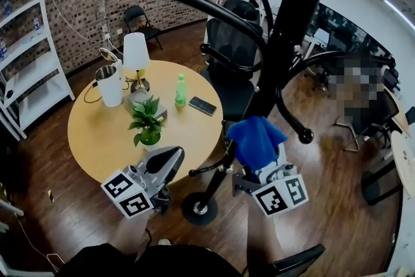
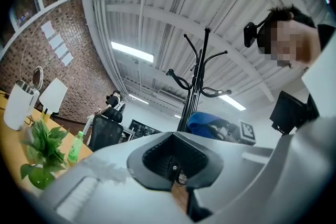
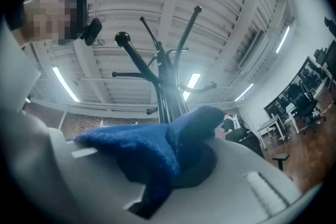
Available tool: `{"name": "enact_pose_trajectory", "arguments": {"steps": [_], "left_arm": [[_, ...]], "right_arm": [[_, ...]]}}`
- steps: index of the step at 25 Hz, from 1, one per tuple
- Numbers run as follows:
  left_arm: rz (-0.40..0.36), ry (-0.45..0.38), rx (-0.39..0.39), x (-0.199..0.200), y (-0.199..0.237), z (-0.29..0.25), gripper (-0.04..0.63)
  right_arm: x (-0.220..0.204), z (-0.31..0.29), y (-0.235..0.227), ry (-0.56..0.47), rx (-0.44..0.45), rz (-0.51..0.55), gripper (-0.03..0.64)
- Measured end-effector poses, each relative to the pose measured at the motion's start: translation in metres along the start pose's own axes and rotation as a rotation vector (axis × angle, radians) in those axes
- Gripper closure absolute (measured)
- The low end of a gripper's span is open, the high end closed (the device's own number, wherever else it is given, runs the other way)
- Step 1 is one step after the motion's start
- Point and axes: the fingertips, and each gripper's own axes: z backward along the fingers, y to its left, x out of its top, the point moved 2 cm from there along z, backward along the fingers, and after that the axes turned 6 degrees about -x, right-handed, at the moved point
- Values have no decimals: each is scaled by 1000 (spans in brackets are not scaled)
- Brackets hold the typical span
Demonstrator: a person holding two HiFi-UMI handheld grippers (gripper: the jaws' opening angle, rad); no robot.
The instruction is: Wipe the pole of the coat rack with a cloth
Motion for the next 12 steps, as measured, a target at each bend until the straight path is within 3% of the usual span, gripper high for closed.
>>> {"name": "enact_pose_trajectory", "arguments": {"steps": [12], "left_arm": [[8,76,11,-17,-4,1,595]], "right_arm": [[-172,81,-56,257,-171,-171,597]]}}
